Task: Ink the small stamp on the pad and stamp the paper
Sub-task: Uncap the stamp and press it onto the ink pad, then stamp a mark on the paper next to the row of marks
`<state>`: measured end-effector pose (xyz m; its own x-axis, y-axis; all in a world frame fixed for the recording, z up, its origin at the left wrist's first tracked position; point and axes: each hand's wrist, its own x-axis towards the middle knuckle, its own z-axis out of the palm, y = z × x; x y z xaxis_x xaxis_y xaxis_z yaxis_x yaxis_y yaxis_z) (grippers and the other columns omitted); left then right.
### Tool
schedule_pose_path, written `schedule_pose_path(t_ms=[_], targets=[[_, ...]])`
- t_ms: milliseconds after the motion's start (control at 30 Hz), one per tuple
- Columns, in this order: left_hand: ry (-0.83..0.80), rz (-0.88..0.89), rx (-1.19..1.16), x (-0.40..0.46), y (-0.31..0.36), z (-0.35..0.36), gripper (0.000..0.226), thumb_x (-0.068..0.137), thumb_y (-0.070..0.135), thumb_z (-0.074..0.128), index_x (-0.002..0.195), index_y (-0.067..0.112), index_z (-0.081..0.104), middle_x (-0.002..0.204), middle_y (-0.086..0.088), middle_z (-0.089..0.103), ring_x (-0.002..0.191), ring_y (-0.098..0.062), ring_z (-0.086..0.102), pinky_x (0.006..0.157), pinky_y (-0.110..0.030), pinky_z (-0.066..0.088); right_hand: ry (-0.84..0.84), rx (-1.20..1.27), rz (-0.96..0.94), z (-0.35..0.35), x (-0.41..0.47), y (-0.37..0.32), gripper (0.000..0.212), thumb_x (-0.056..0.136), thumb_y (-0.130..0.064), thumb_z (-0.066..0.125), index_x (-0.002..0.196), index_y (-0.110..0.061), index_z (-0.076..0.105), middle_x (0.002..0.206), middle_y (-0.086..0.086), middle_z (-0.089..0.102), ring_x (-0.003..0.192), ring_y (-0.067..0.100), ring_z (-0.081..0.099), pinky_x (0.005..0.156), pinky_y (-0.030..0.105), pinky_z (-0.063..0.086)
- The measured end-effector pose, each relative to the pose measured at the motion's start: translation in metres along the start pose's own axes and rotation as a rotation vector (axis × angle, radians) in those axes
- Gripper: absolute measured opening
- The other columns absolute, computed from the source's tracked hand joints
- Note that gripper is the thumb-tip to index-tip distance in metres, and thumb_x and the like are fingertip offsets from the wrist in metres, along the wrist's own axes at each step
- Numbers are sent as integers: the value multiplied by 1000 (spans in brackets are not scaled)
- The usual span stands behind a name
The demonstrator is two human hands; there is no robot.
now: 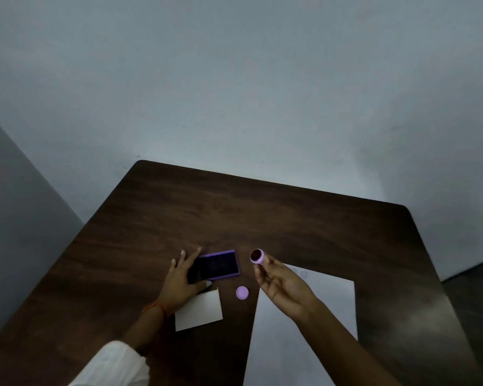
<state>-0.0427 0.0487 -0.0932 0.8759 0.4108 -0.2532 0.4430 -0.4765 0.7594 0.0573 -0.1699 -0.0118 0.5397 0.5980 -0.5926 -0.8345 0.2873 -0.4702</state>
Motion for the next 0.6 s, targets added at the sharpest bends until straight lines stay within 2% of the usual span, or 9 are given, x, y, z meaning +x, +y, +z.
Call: schedule_pose_path(t_ms=[133,267,367,500,600], targets=[[81,27,34,-2,7,2,77,79,26,70,142,22,26,151,-11,31,144,-27,7,118,-45,0,-23,213,-22,-21,-30,3,25,67,-1,67,92,3,72,96,21,74,82,25,73,62,29,61],[228,164,50,-5,37,22,61,80,20,69,134,15,42,144,-11,44,141,-27,22,119,-47,9,-16,308,-47,-40,-48,0,29,70,-2,64,98,4,69,96,22,73,79,27,73,62,31,62],[149,271,93,-6,68,48,61,79,23,70,134,24,42,147,-4,40,138,-15,15,117,-48,14,-15,338,-71,-49,-54,-6,34,69,-3,64,102,6,65,94,22,73,76,27,73,59,30,62],[-19,363,229,2,92,80,63,80,35,67,135,33,37,151,5,32,143,-18,12,117,-49,13,-11,336,-117,-62,-54,-15,26,73,-3,58,95,6,69,94,22,73,77,26,73,58,29,61],[-153,363,315,10,93,95,68,81,47,61,139,34,29,154,8,25,145,-18,9,120,-48,11,-7,322,-142,-72,-51,-22,26,73,-2,57,94,3,70,94,20,74,79,25,73,61,29,62]])
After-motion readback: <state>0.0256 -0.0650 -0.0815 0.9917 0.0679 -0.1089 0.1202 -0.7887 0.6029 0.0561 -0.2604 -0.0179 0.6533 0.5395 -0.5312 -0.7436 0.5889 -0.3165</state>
